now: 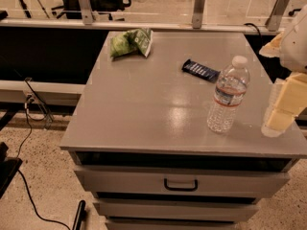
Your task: Knock water bottle over
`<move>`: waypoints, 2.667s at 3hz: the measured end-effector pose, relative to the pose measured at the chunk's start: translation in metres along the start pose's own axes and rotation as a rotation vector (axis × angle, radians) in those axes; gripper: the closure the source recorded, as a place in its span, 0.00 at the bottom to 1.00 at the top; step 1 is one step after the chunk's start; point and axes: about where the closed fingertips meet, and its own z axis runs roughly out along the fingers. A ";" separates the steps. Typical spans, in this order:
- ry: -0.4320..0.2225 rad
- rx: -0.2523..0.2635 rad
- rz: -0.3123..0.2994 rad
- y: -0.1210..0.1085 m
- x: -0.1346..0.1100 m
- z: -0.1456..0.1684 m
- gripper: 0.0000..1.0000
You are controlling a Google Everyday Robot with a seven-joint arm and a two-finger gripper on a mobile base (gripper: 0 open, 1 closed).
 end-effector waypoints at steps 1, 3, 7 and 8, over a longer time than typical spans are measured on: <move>0.000 0.000 0.000 0.000 0.000 0.000 0.00; -0.248 0.060 0.077 -0.038 0.022 0.016 0.00; -1.092 -0.141 0.308 -0.045 0.020 0.052 0.00; -1.215 -0.071 0.296 -0.042 0.013 0.043 0.00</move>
Offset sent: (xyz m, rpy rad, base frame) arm 0.0364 -0.0132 -0.0021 0.2376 -0.1407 0.0337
